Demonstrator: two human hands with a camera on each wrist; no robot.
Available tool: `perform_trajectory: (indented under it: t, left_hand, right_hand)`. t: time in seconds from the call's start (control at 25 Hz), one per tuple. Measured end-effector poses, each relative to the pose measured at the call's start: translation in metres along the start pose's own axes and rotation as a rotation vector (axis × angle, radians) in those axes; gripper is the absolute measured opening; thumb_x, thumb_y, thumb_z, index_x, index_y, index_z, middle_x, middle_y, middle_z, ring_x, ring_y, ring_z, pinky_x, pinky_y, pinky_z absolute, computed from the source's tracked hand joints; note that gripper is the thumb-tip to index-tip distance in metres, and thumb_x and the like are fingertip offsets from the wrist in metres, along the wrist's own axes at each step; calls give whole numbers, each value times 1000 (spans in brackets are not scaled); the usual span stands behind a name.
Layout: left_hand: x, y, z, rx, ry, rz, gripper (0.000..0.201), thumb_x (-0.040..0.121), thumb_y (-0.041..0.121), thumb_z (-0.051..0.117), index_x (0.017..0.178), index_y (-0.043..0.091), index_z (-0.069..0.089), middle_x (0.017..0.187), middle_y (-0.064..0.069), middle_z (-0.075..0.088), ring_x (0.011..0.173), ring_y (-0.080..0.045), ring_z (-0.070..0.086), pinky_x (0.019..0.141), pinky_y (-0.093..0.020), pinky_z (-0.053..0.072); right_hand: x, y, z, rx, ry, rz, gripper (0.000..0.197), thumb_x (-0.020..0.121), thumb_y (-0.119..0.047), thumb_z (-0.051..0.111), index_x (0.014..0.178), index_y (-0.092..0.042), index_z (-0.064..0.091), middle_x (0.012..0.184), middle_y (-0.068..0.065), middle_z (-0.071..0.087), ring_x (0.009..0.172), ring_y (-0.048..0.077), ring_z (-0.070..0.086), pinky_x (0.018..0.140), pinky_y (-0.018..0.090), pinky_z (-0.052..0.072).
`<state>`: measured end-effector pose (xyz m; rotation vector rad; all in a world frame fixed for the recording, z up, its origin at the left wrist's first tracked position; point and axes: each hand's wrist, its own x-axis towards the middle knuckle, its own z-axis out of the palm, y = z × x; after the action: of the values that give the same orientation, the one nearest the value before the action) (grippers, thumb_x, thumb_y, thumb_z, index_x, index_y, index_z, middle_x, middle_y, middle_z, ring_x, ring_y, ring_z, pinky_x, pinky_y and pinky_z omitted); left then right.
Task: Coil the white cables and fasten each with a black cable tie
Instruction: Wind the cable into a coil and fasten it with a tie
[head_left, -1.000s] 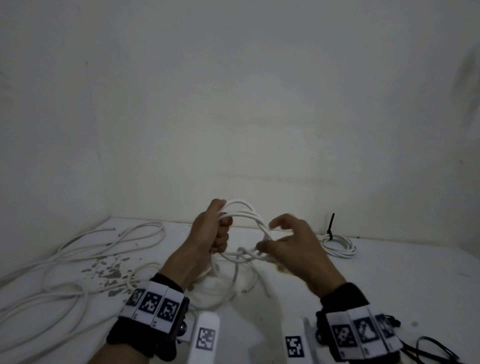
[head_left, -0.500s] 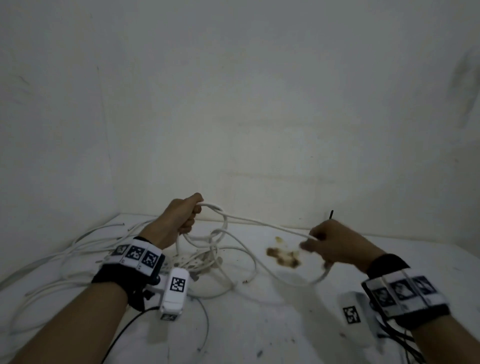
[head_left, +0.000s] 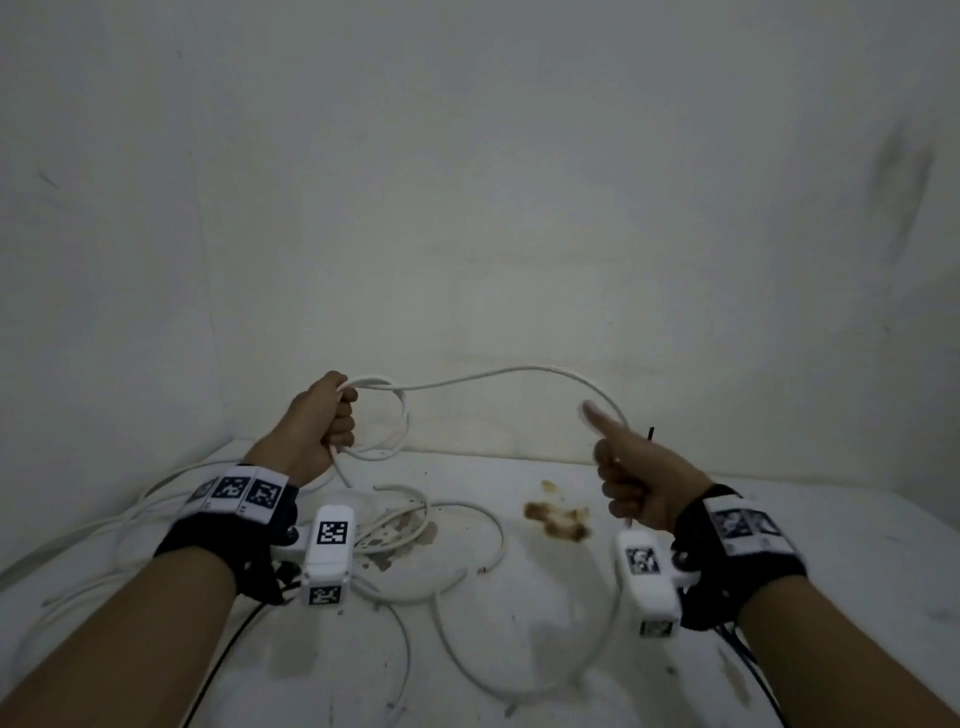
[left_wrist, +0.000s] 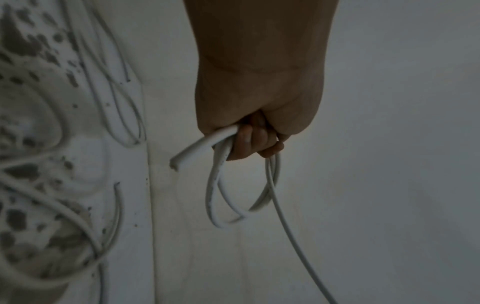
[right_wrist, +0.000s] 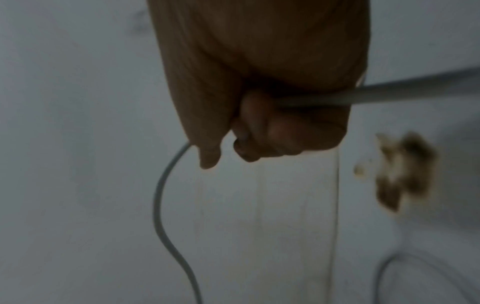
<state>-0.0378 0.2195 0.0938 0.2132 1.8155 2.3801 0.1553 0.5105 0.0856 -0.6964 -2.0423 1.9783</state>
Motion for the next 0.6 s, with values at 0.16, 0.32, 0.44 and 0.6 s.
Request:
perform_trajectory:
  t: [0.16,0.32,0.44,0.6]
  left_hand:
    - [13,11,-28,-278,72,-43,38,102,28,27,69,17,39,34,10,25,24,-5,18,28,-15,15]
    - [17,18,-52,-498,64,-96,36,101,30,25,69,17,39,36,9,26,26,-6,19,31,-16,19]
    - [19,16,-46,-571,27,-102,37,100,28,23,69,18,39,37,9,26,28,-7,22,34,-13,23]
    - [24,15,-47,-665,-8,-140,39,102,30,22,70,17,39,41,8,27,31,-9,25,37,-14,27]
  right_hand:
    - [-11,3,14,-663,156,-390,46,79,-55,75,88,-17,51,61,0,49,49,14,44,48,25,35]
    - [-34,0,18,-416,-22,-664,16,96,-24,64,108,-28,55,73,9,61,49,27,57,49,35,47]
    - [-44,-3,25,-484,-158,-693,20,99,-8,52,94,-16,70,82,7,72,70,31,71,62,43,57]
    - [-34,4,4,-748,-387,-536,36,99,-1,48,122,-22,68,116,-11,72,111,-2,64,86,19,53]
